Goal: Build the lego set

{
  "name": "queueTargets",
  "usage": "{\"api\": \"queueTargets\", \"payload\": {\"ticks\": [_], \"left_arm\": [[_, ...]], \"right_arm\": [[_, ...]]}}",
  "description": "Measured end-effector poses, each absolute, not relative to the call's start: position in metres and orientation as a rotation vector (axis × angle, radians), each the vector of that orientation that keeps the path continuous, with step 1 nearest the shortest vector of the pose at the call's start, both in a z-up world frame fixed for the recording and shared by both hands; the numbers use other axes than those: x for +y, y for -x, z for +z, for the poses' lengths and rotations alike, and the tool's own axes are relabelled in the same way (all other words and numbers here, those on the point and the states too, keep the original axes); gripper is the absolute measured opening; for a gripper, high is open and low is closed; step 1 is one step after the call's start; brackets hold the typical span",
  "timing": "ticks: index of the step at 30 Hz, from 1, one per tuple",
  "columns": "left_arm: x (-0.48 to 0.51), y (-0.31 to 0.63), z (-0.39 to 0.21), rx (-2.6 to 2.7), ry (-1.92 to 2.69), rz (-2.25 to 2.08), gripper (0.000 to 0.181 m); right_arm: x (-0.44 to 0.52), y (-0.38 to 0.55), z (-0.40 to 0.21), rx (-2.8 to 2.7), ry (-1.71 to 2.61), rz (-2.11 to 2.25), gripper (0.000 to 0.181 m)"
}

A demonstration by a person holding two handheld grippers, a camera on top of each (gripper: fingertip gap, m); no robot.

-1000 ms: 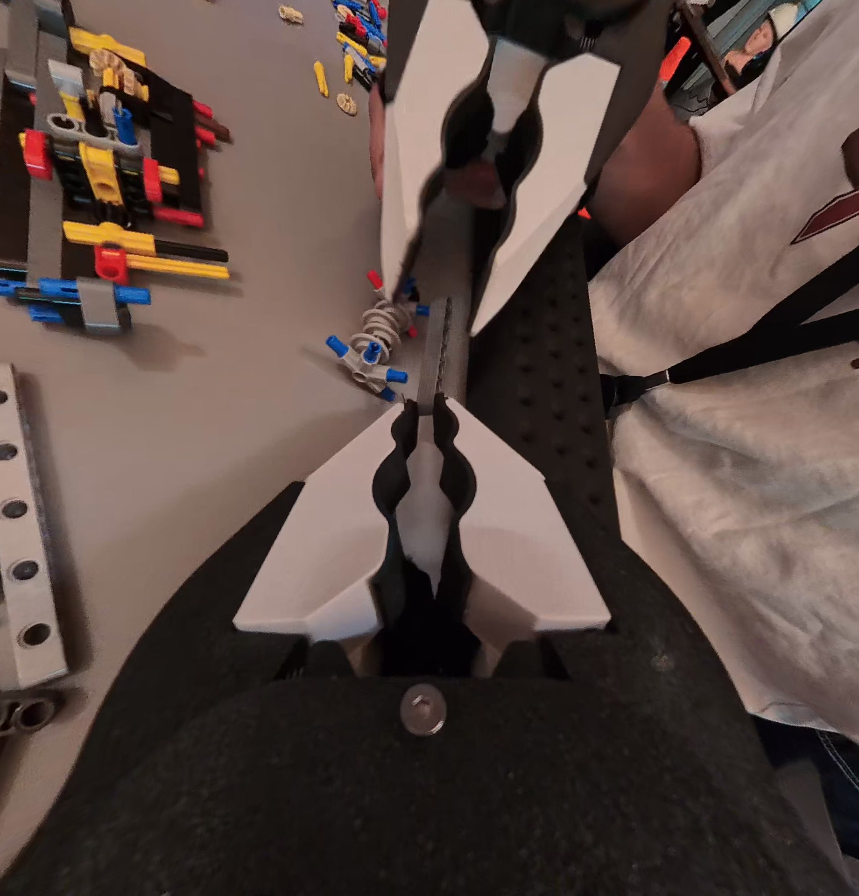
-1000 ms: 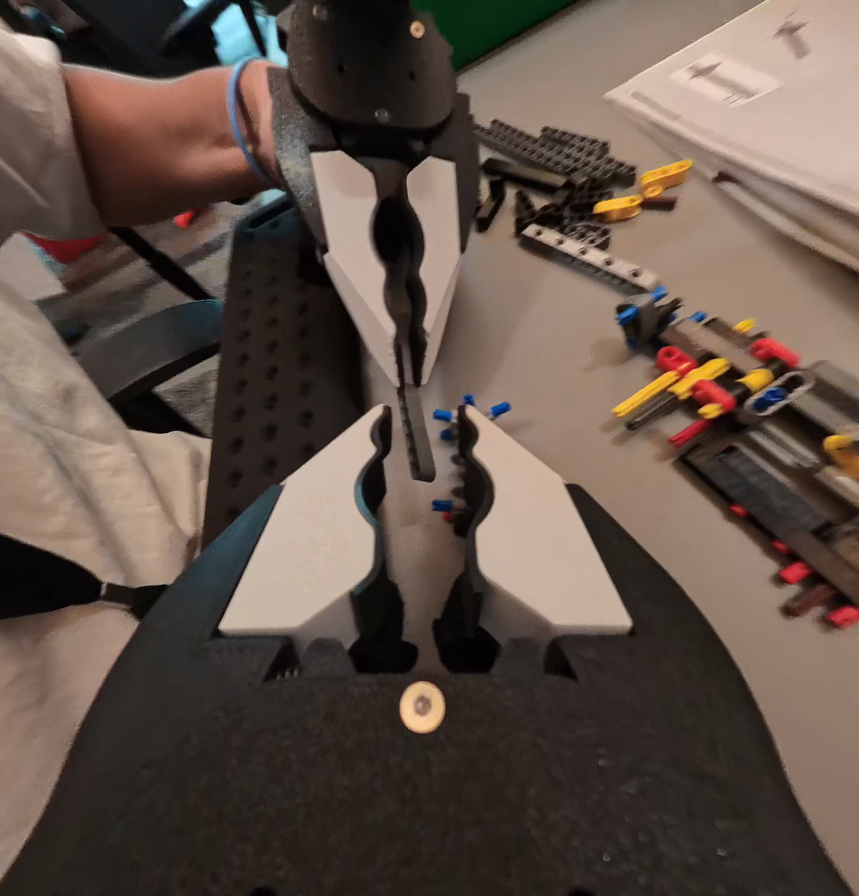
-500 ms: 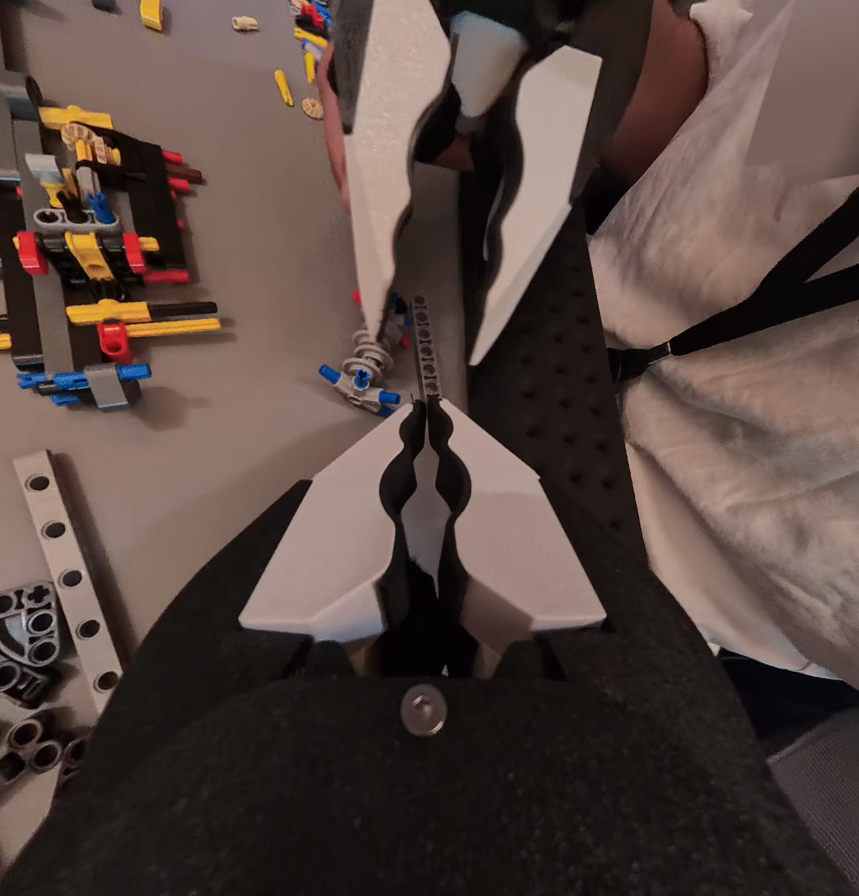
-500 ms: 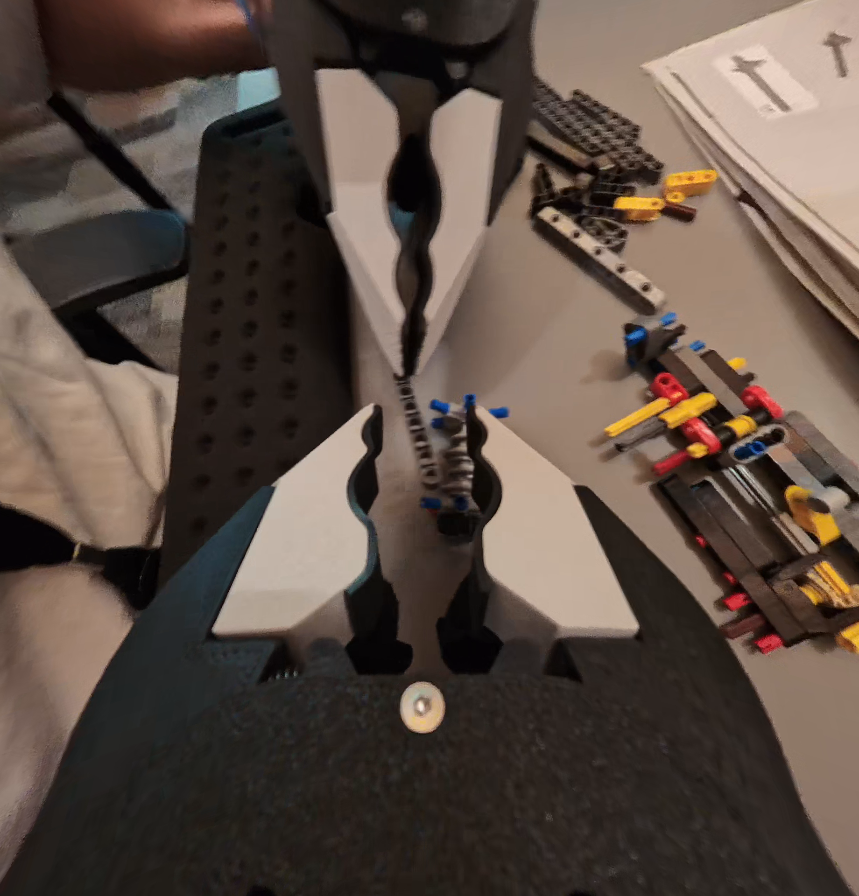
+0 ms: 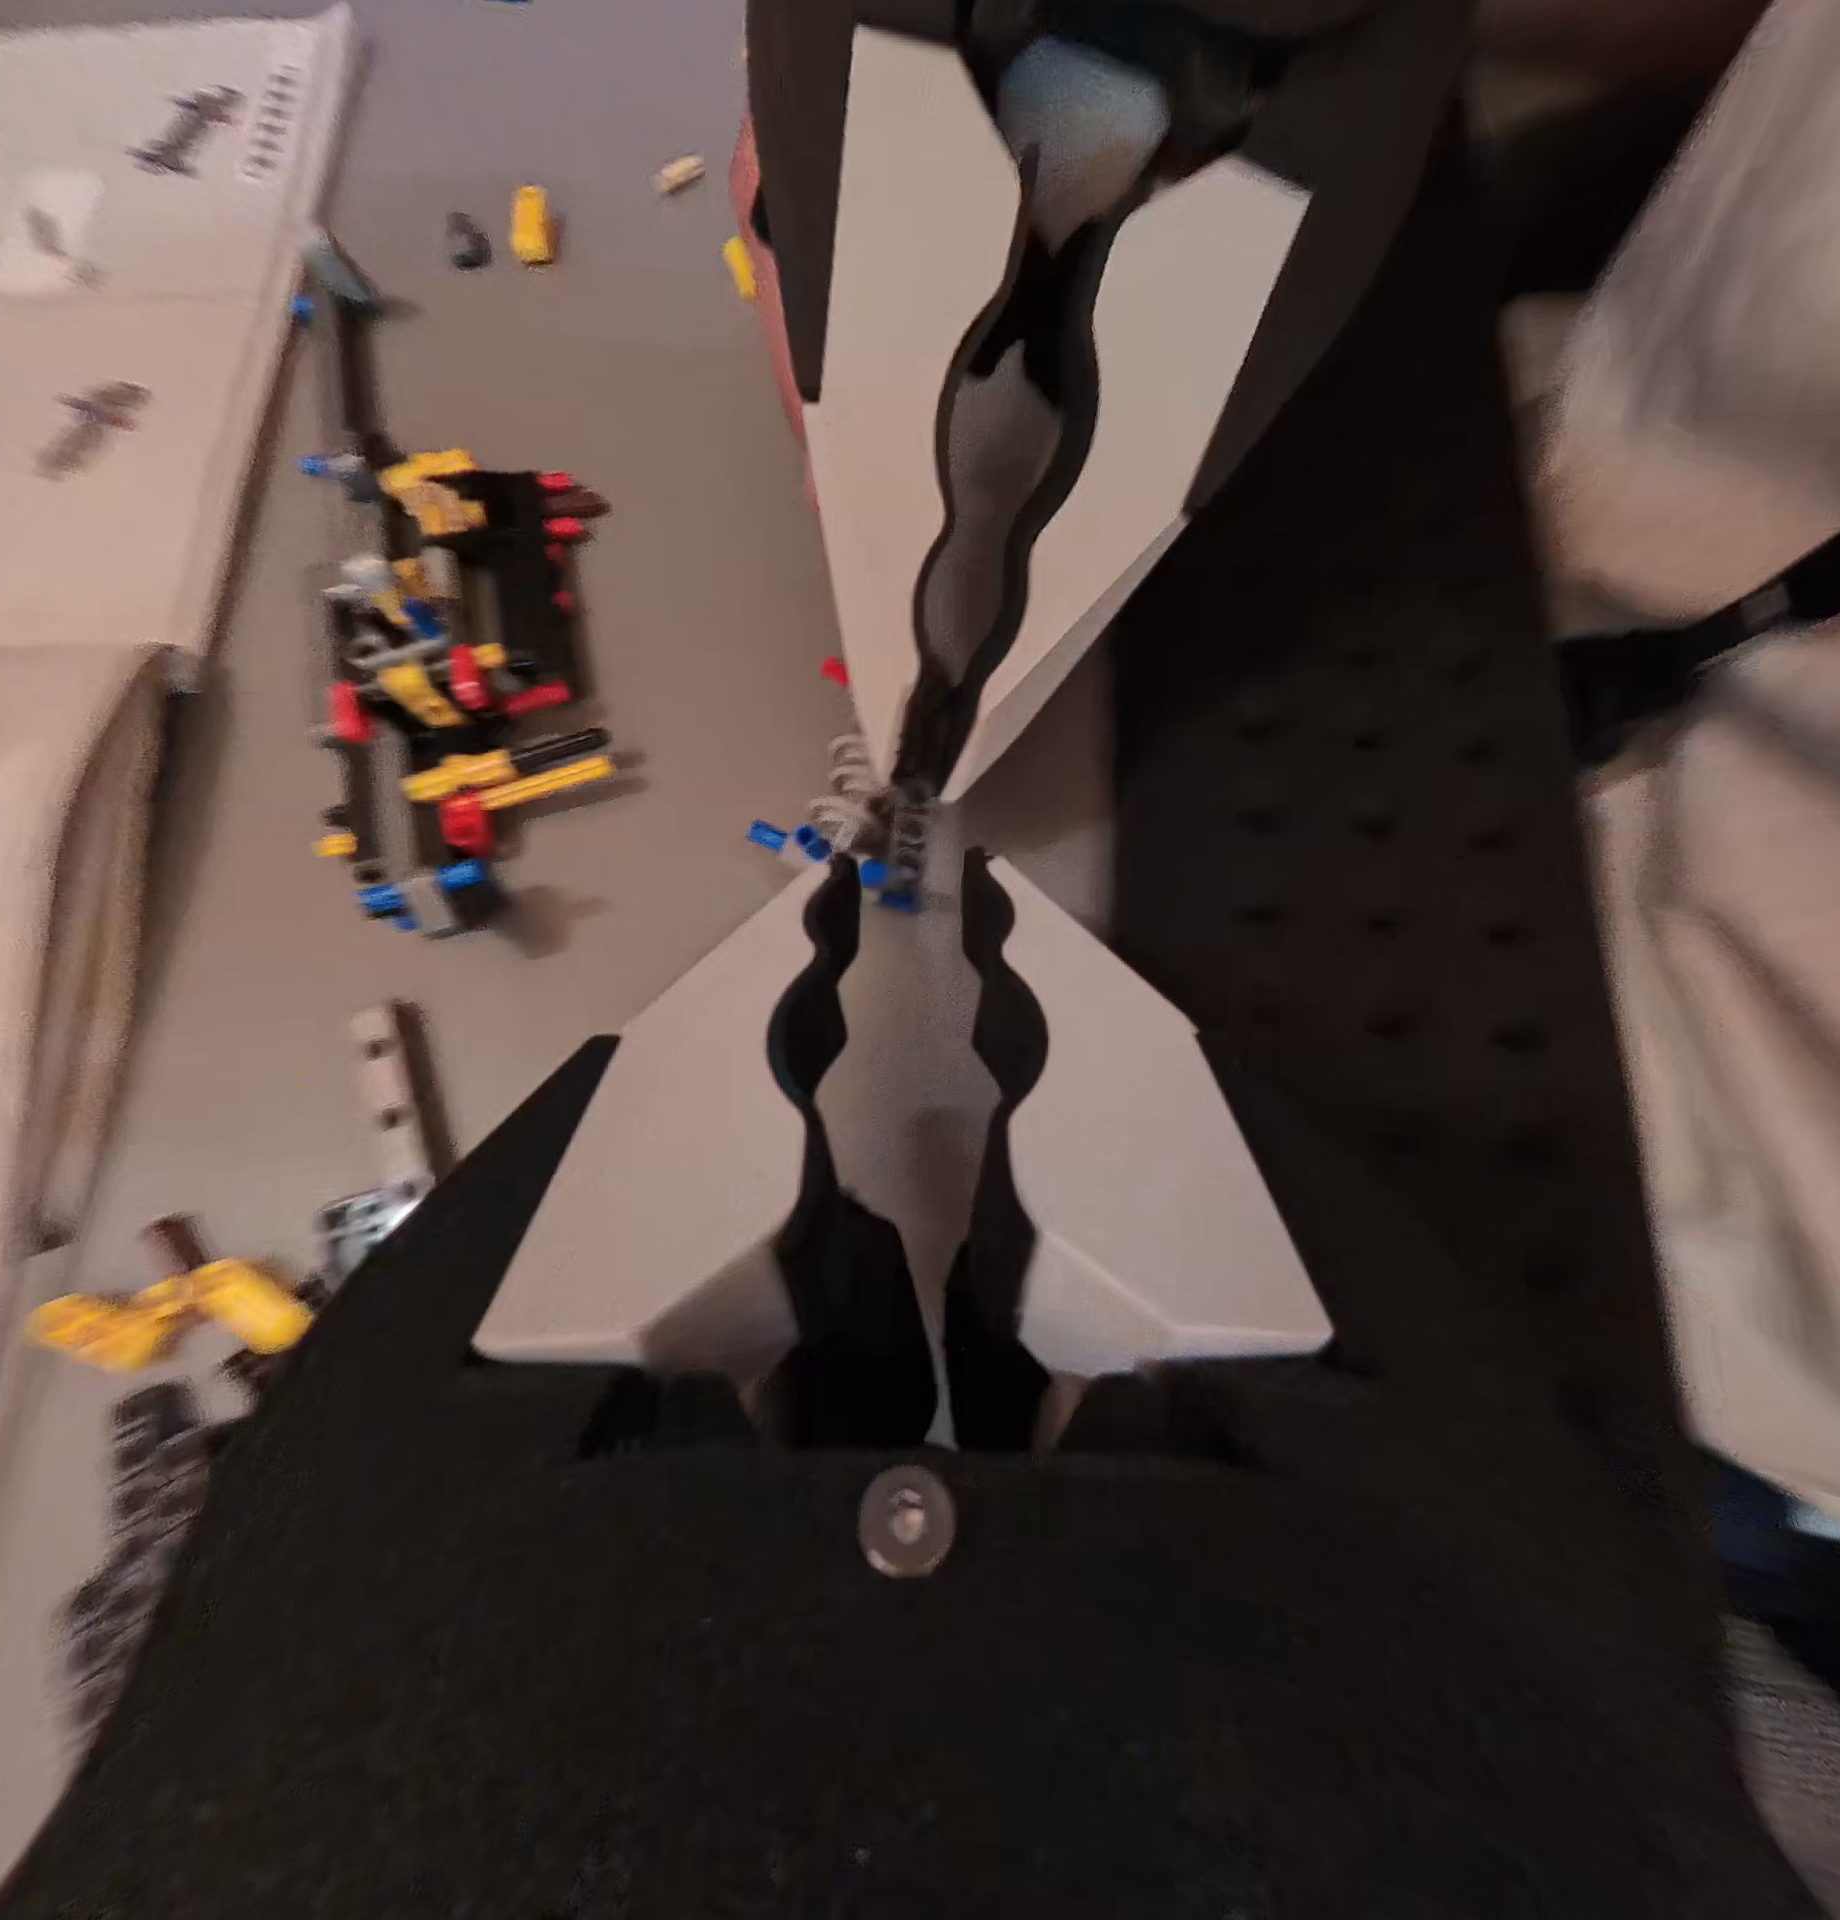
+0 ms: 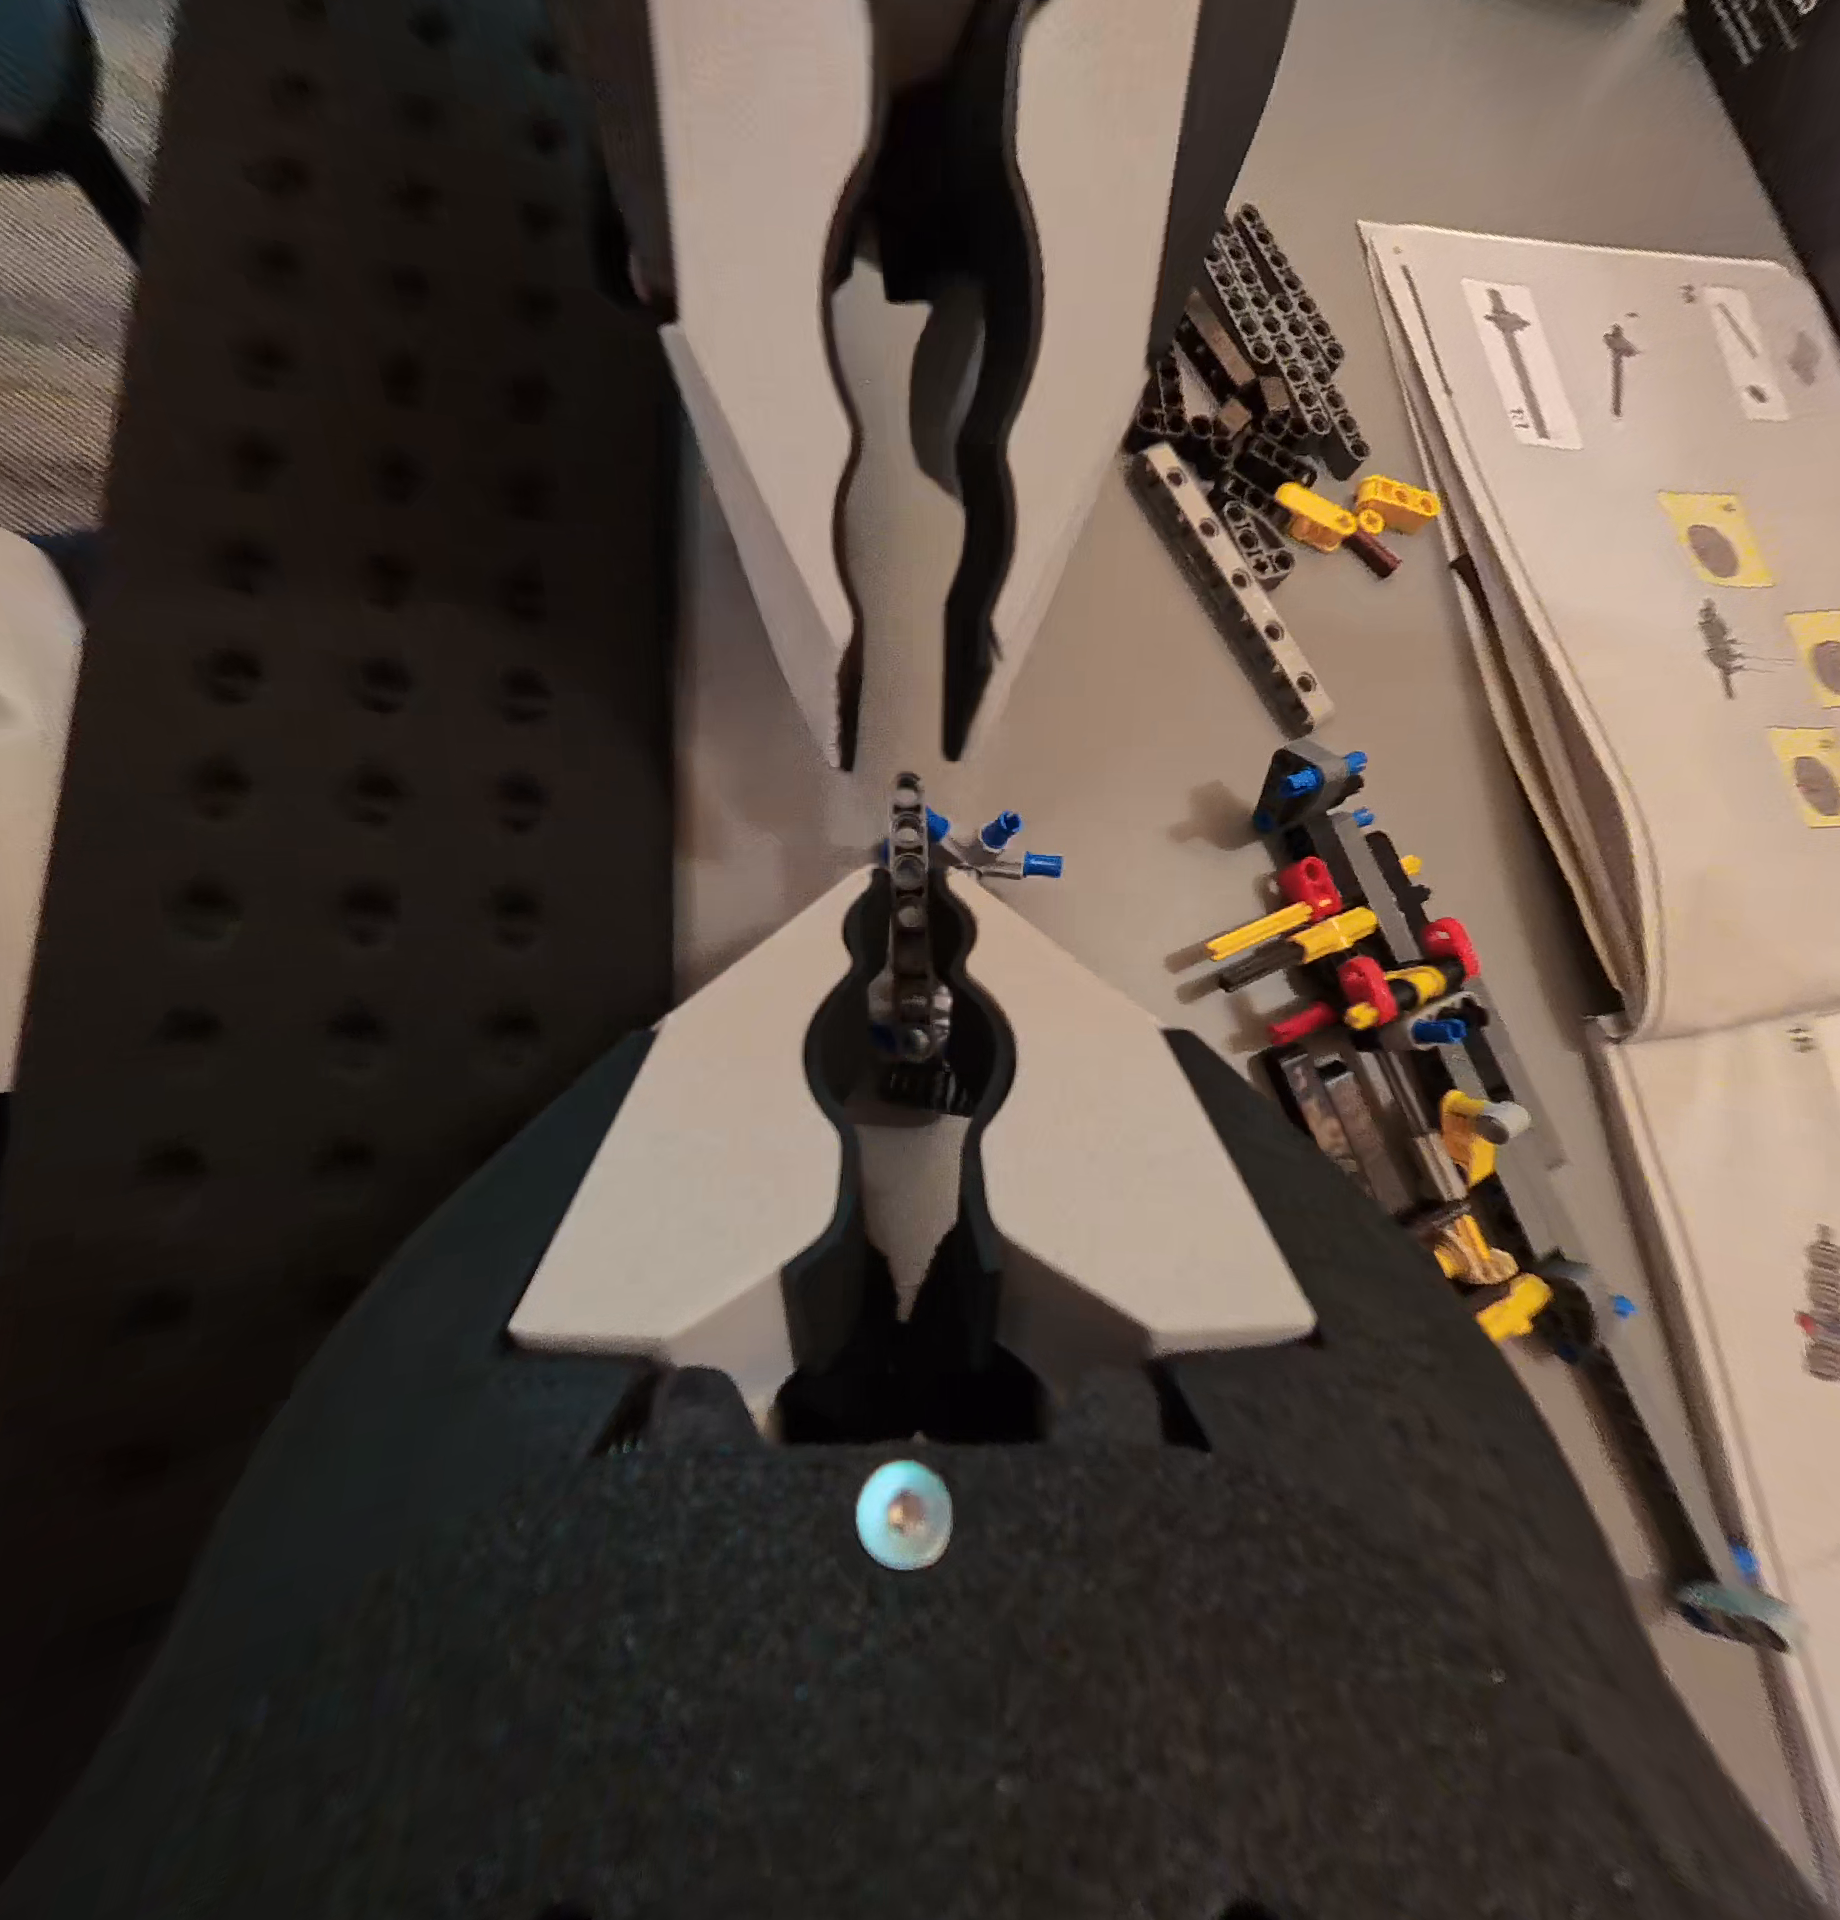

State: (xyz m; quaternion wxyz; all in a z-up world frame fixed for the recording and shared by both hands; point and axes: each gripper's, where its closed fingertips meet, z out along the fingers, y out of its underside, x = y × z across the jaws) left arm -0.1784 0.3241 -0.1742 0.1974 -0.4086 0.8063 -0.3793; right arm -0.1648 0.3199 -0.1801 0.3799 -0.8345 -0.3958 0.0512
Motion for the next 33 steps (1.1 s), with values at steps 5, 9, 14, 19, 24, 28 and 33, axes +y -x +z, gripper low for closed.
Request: {"api": "queueTargets", "payload": {"ticks": [5,9,14,19,24,28,33], "left_arm": [[0.333,0.178,-0.185,2.181,0.844,-0.591,0.015],[0.33,0.176,-0.184,2.141,0.822,-0.562,0.011],[0.333,0.173,-0.181,2.109,0.744,-0.444,0.007],[0.329,0.17,-0.182,2.063,0.673,-0.366,0.006],[0.33,0.171,-0.185,2.054,0.633,-0.305,0.006],[0.331,0.173,-0.18,2.027,0.602,-0.255,0.006],[0.337,0.173,-0.184,2.013,0.578,-0.15,0.006]], "right_arm": [[0.322,0.168,-0.182,-1.009,2.173,-0.039,0.006],[0.322,0.171,-0.182,-1.009,2.199,-0.149,0.006],[0.324,0.169,-0.178,-0.972,2.239,-0.24,0.006],[0.327,0.177,-0.17,-0.916,2.226,-0.196,0.0],[0.323,0.178,-0.17,-0.871,2.212,-0.04,0.002],[0.317,0.163,-0.158,-0.748,2.205,0.205,0.013],[0.324,0.143,-0.174,-0.604,2.263,0.523,0.027]]}}
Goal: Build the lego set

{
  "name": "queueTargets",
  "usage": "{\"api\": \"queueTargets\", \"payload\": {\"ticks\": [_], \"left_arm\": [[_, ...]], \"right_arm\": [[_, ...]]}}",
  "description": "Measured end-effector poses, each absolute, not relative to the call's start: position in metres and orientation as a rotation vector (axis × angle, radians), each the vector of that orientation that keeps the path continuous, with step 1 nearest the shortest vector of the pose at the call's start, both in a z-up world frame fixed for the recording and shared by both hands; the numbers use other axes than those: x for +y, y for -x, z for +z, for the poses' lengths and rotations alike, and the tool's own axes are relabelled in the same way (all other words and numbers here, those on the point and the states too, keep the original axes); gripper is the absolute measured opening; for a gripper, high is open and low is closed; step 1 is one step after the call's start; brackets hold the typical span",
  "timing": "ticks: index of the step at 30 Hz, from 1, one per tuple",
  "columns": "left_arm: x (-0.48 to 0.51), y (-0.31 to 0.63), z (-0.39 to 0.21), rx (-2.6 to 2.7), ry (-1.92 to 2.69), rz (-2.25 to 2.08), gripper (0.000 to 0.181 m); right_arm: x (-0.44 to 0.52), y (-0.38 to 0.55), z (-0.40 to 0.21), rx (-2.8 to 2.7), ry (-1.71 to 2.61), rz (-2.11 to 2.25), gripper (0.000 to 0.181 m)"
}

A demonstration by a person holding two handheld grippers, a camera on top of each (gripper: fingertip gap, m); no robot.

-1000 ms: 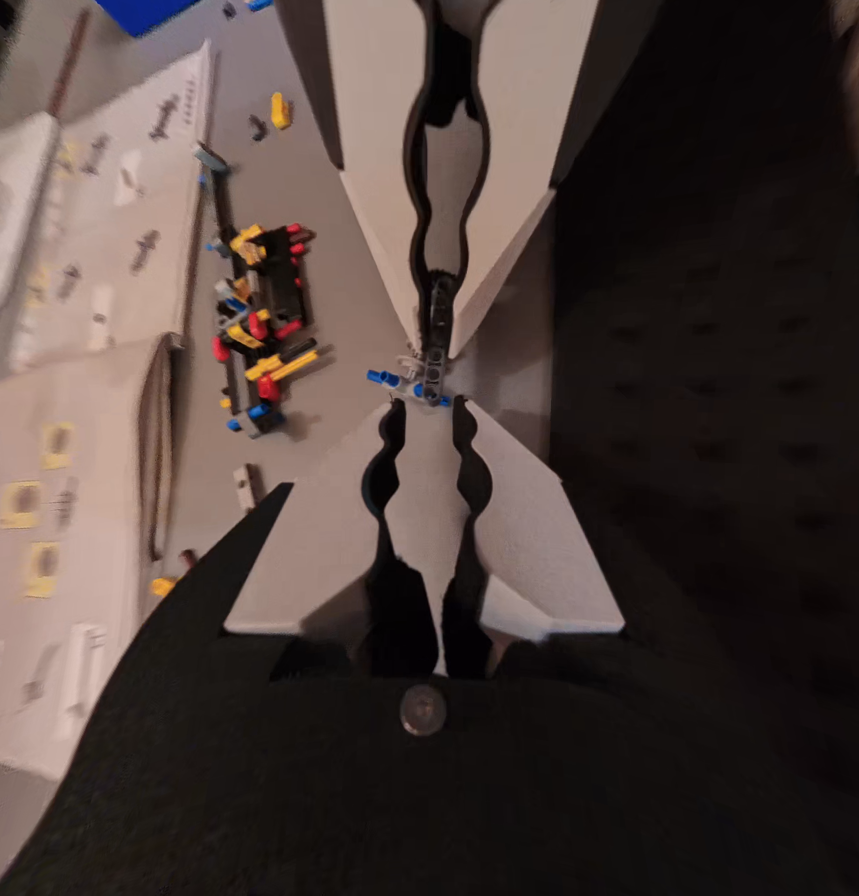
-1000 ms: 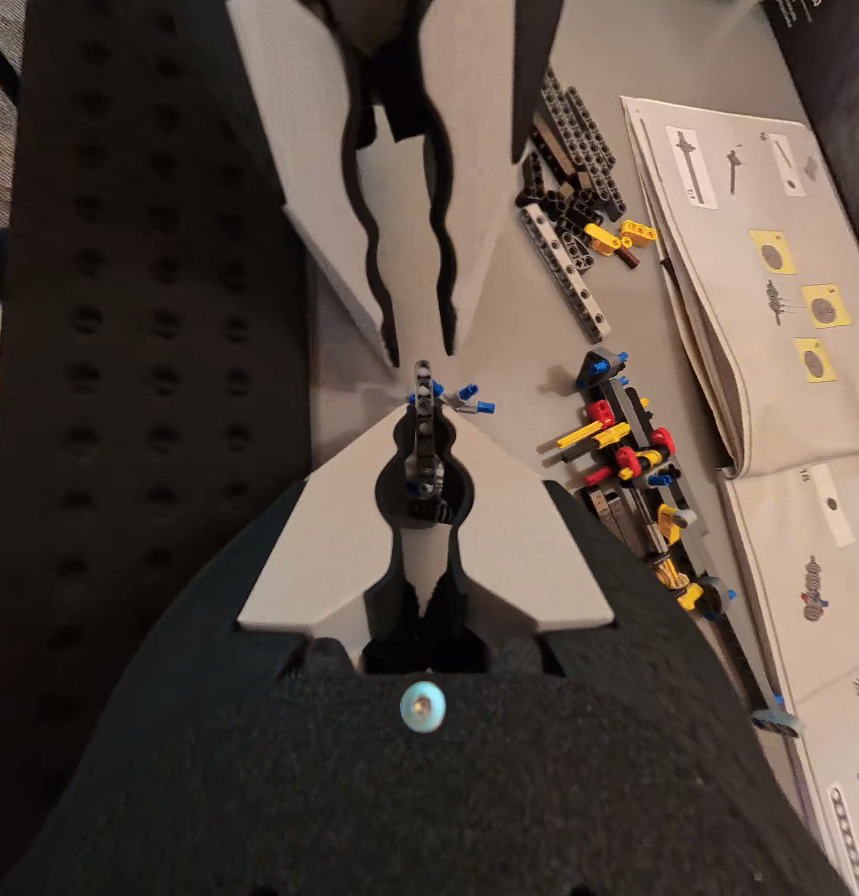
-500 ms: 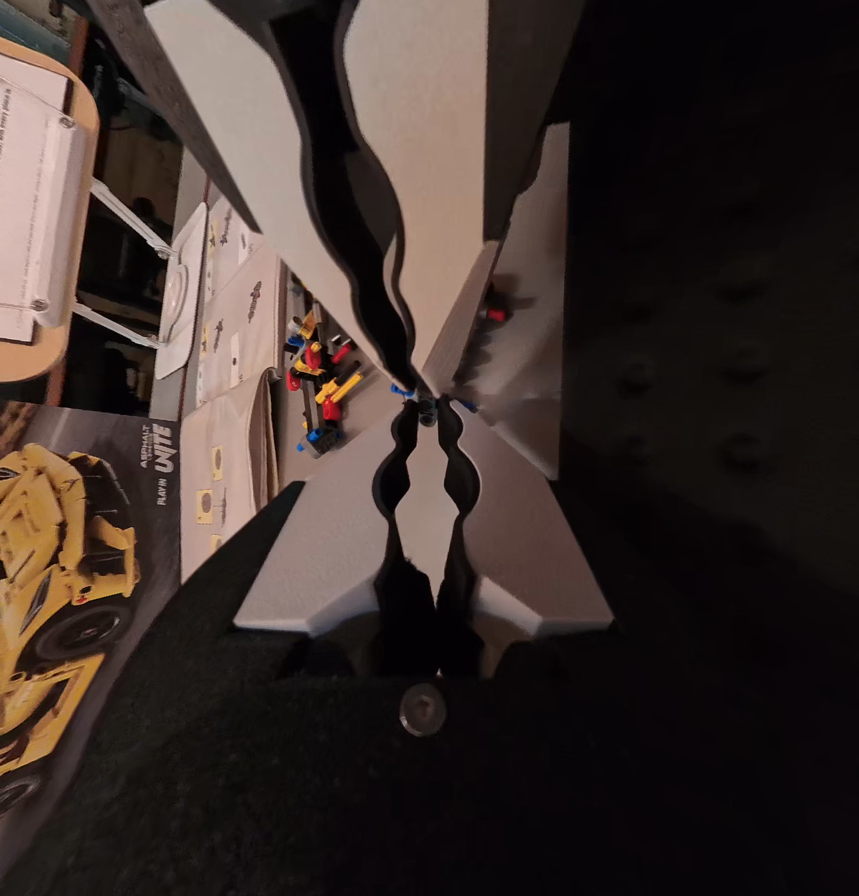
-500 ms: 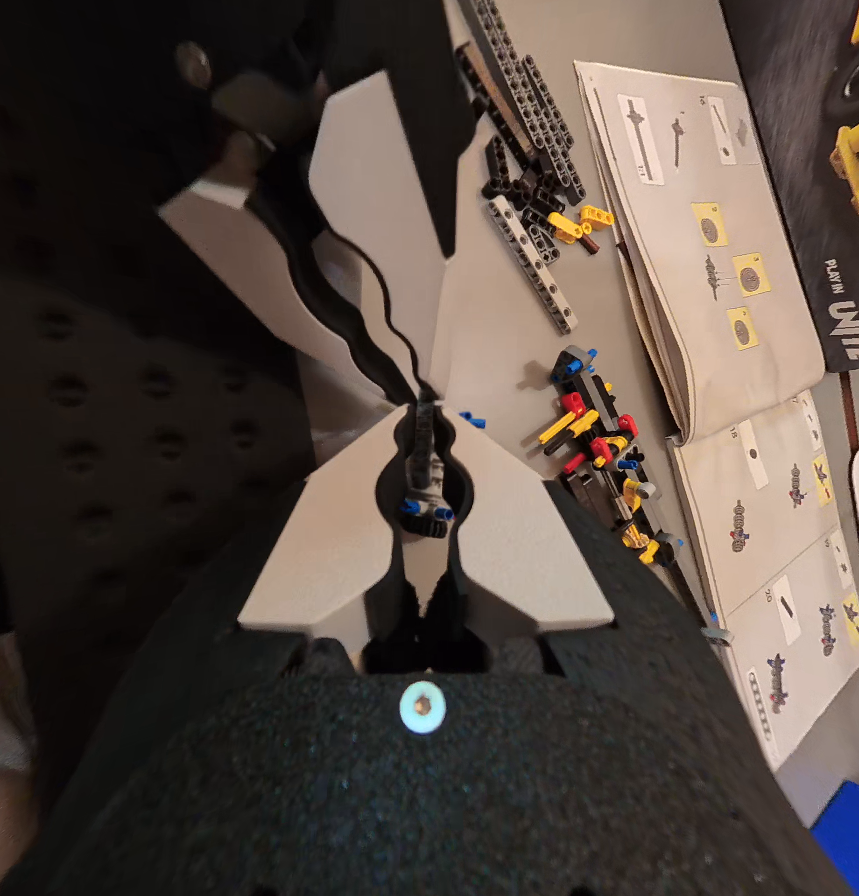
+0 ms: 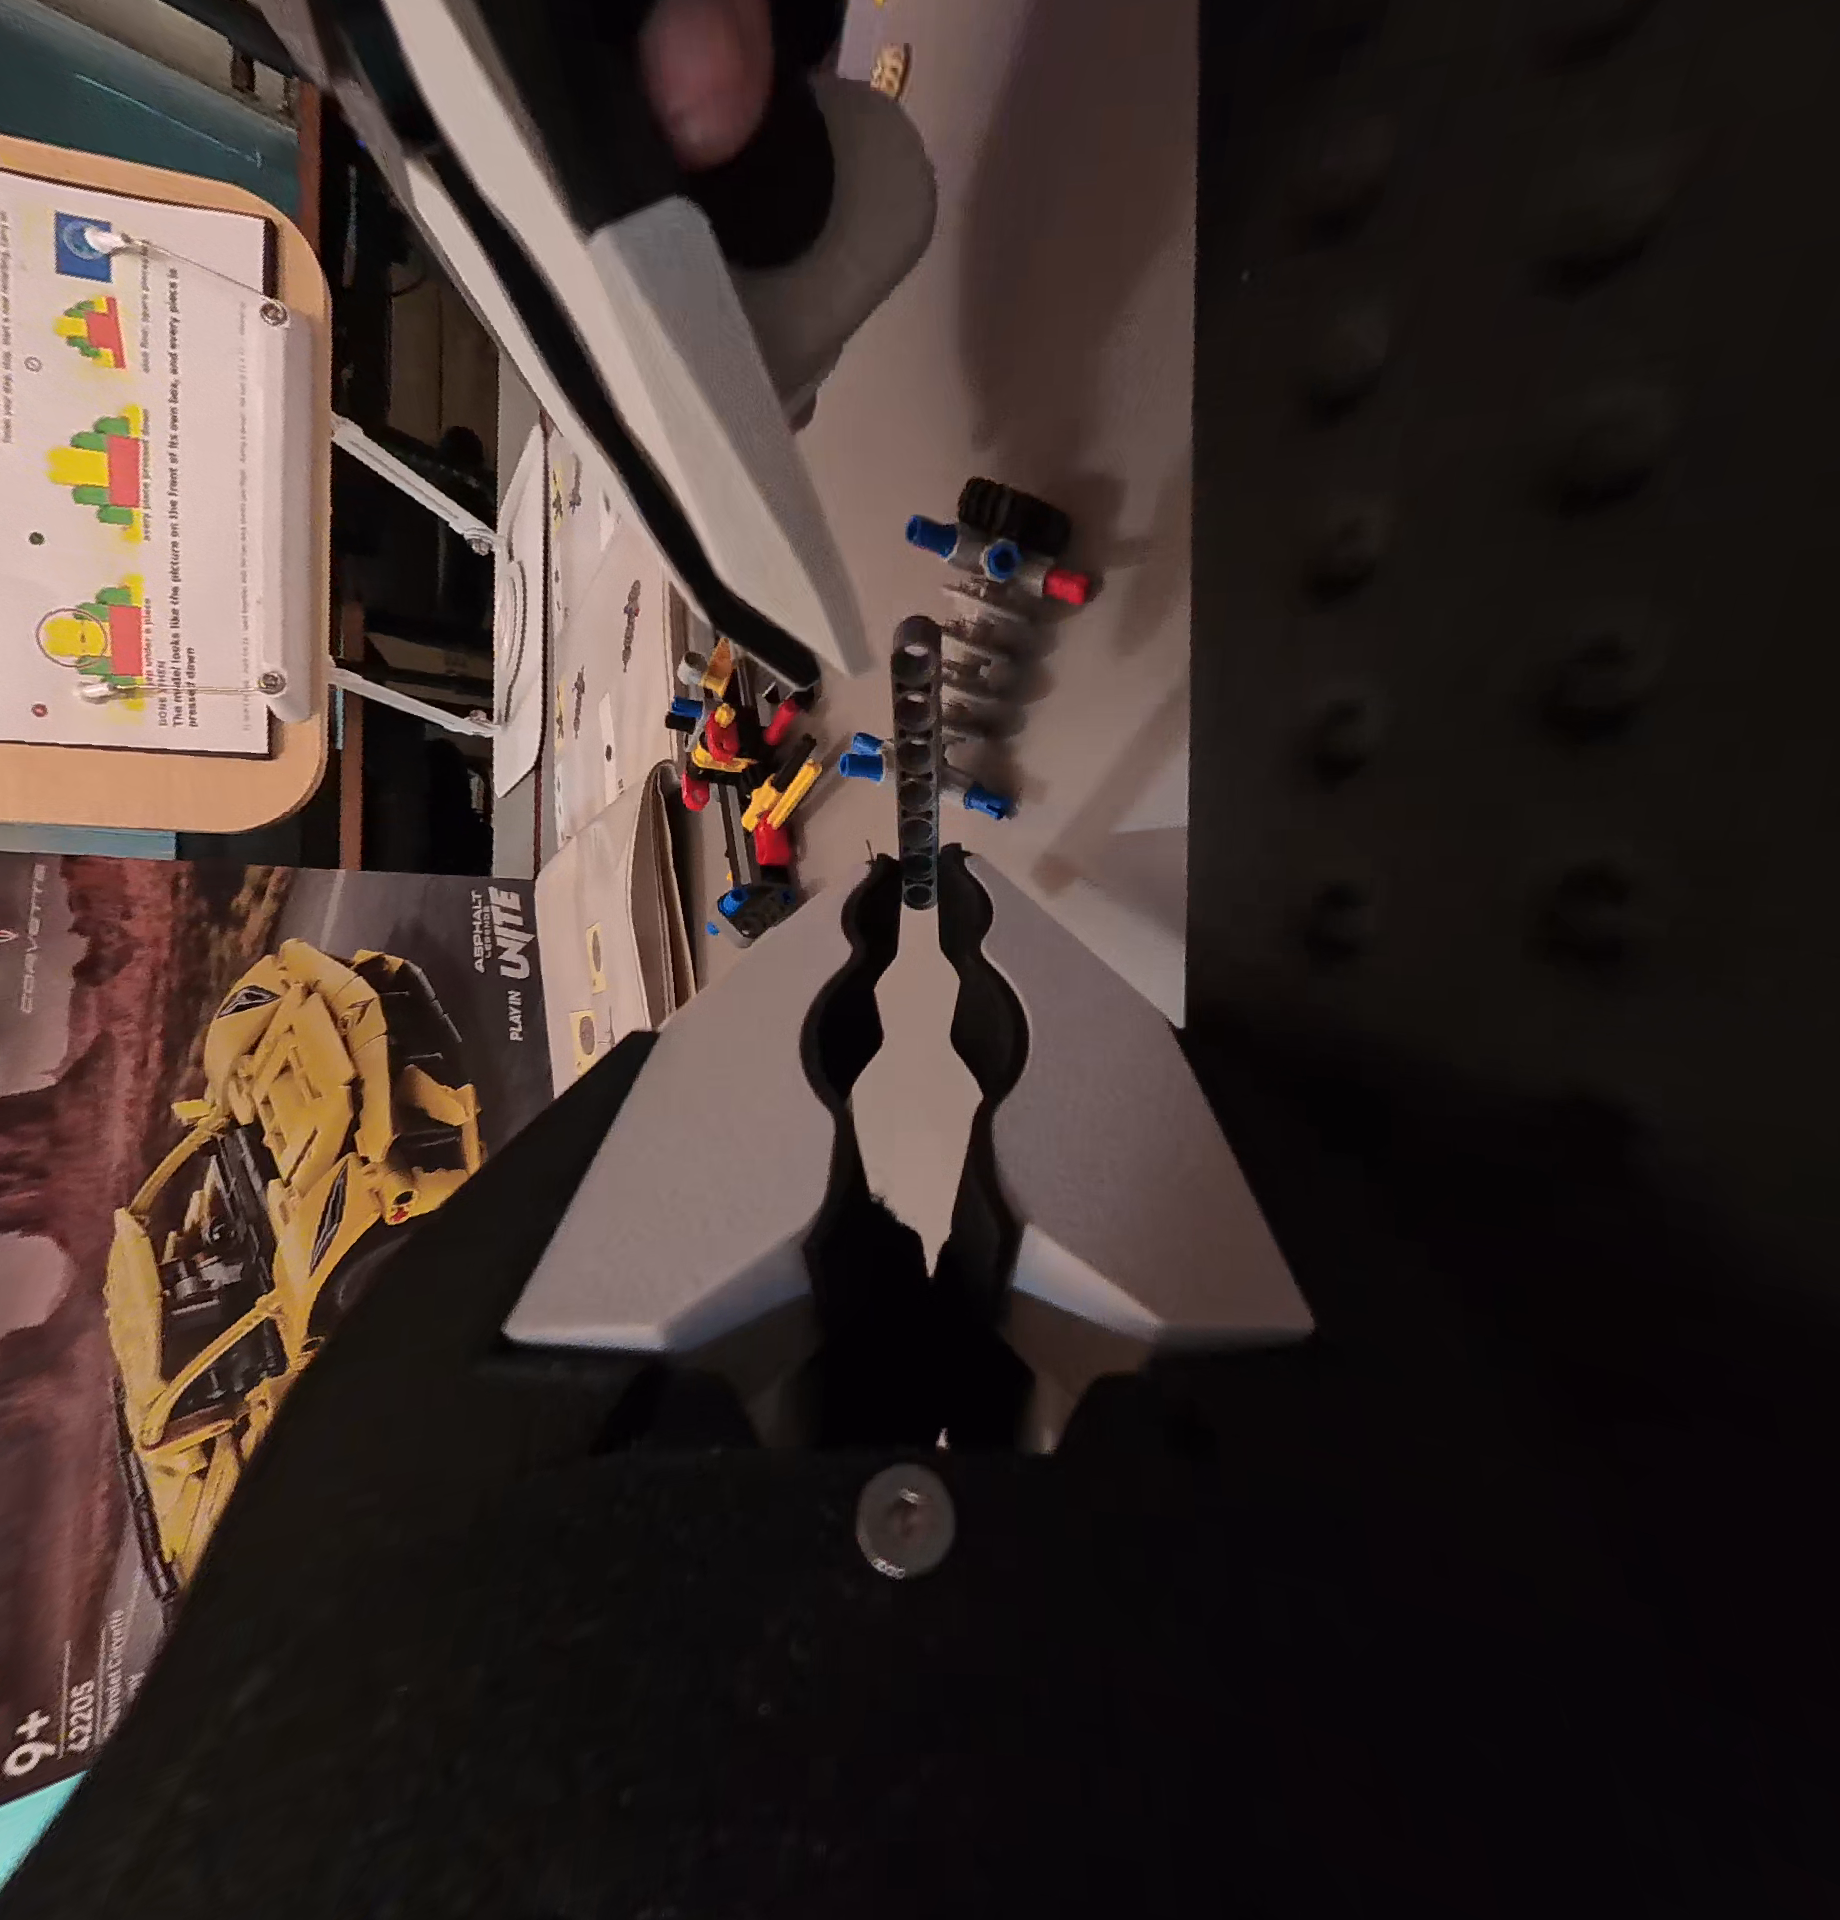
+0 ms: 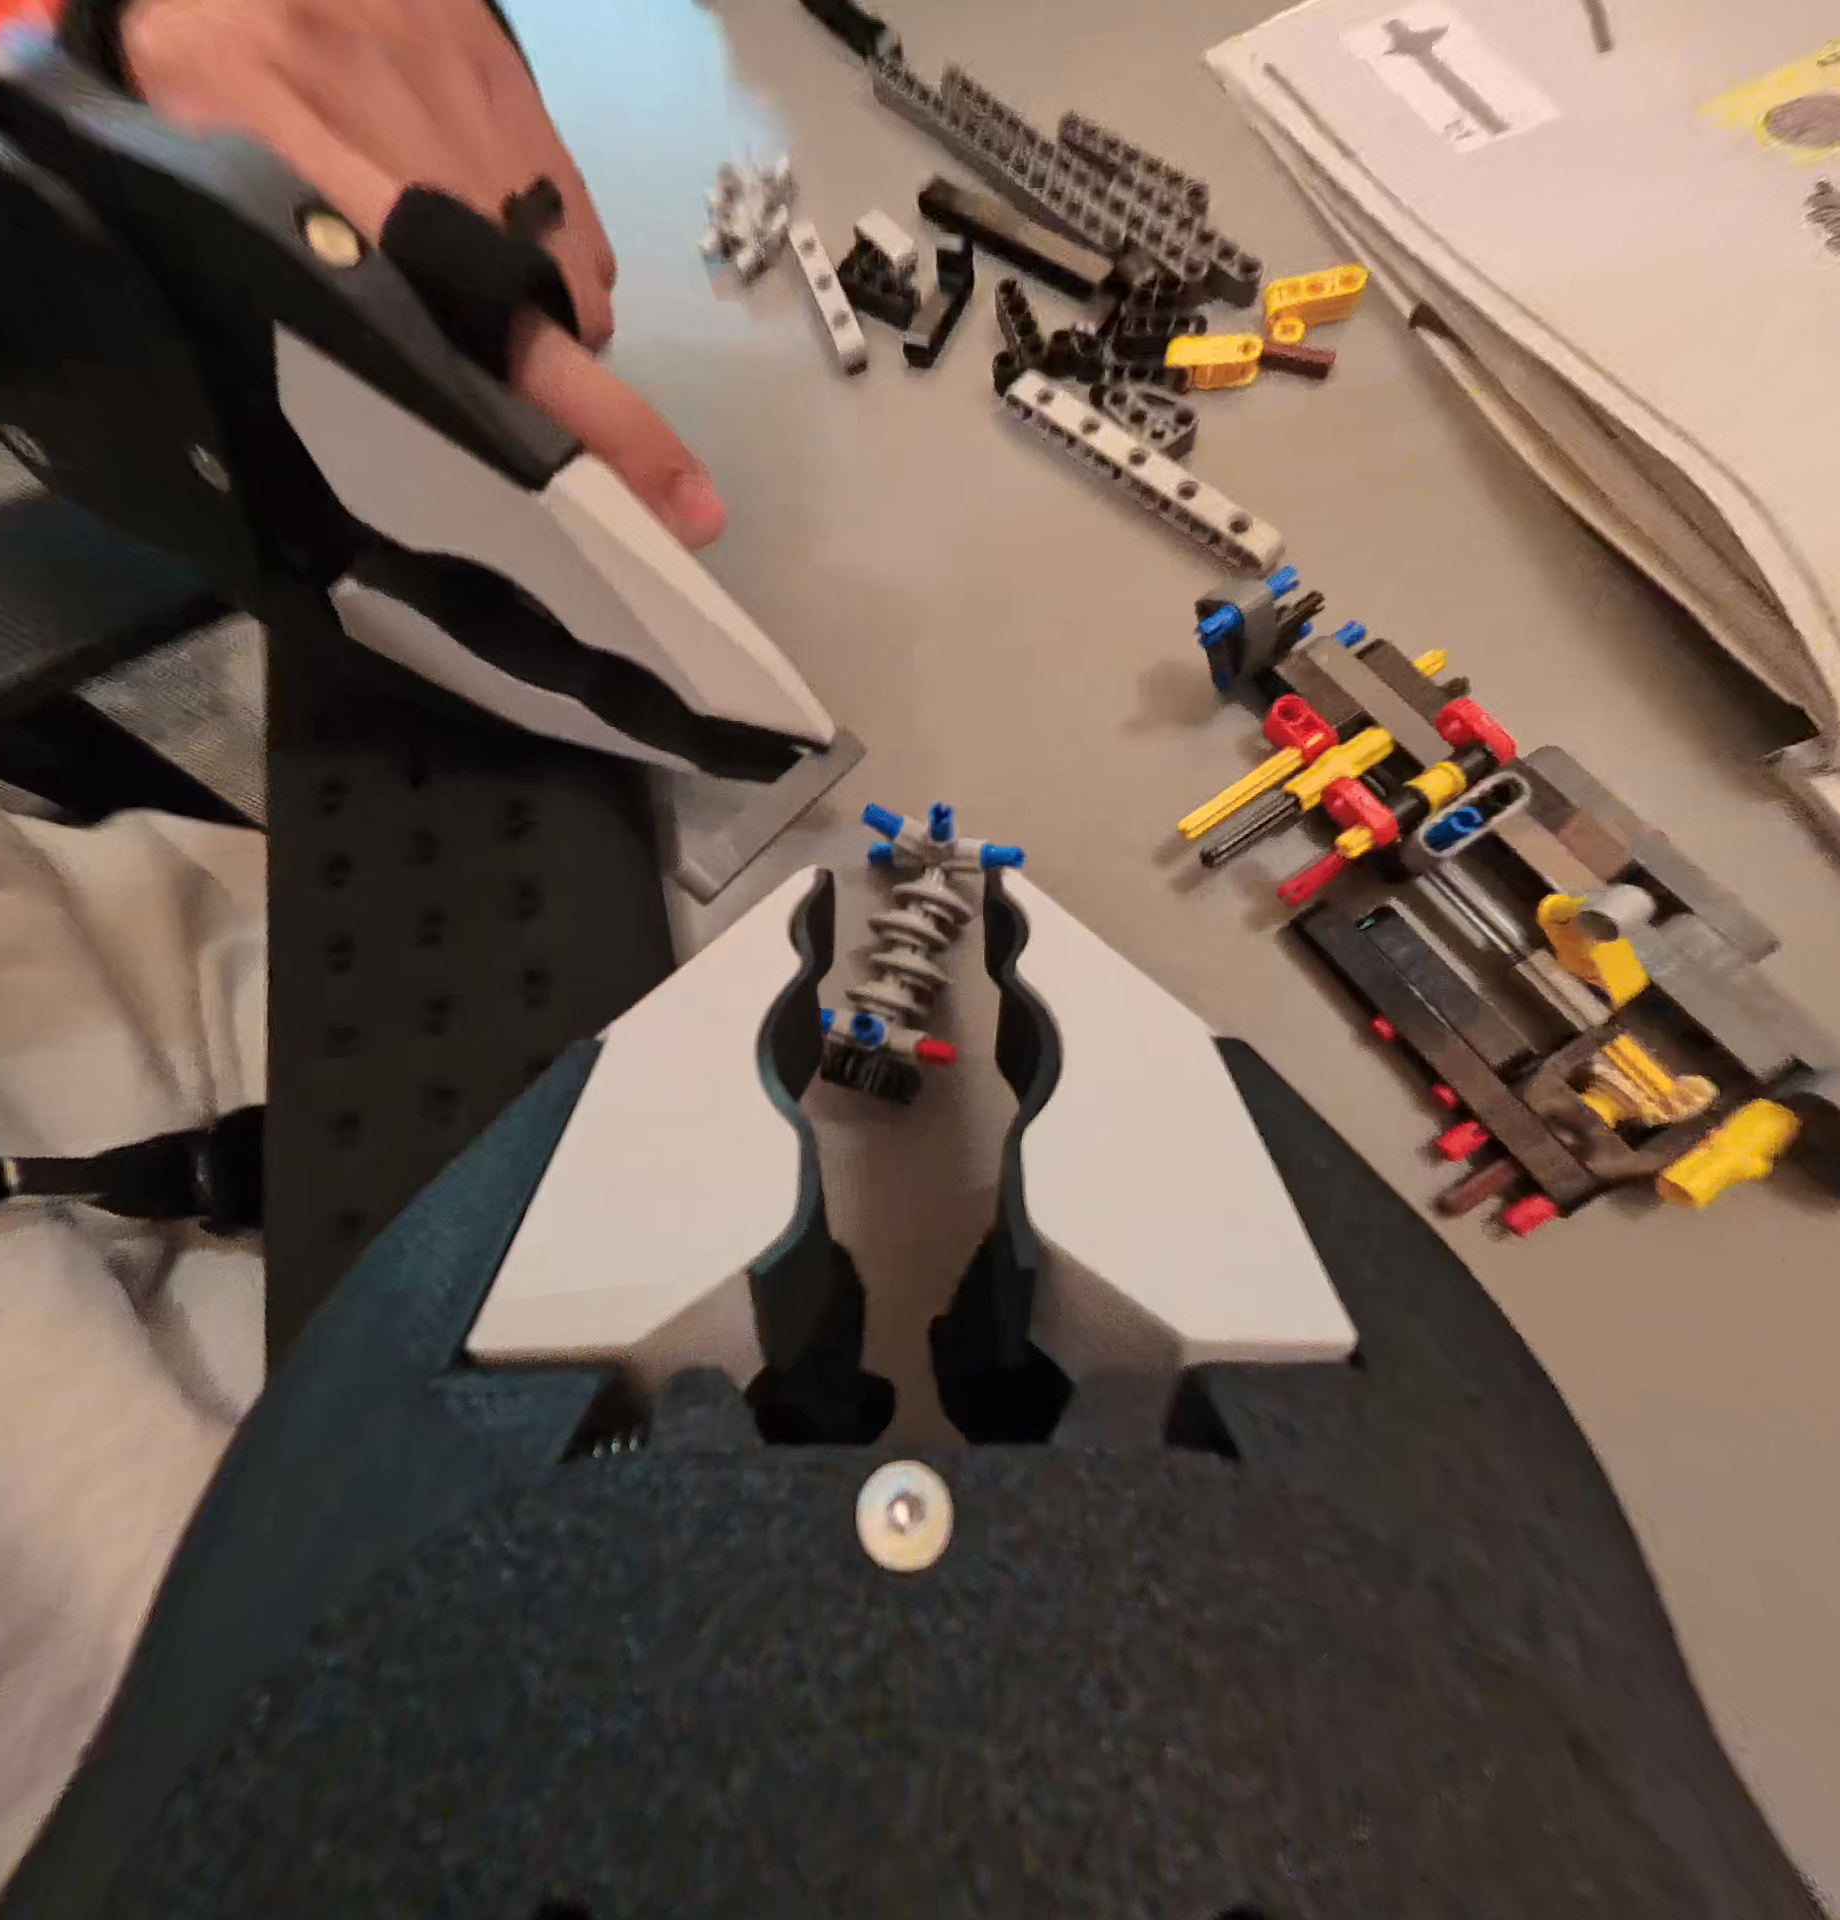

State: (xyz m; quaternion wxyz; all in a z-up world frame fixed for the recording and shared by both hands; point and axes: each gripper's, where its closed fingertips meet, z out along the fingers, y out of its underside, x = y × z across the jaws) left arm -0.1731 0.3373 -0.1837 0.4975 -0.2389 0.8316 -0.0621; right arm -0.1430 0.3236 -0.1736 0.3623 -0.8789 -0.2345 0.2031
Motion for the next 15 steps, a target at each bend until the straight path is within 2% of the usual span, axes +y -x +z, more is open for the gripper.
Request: {"api": "queueTargets", "payload": {"ticks": [9,15], "left_arm": [[0.351,0.184,-0.166,1.894,0.727,-0.223,0.006],[0.357,0.19,-0.157,1.743,0.705,-0.217,0.005]], "right_arm": [[0.34,0.145,-0.178,-0.988,2.059,0.622,0.032],[0.34,0.151,-0.196,-1.194,2.077,0.679,0.025]]}}
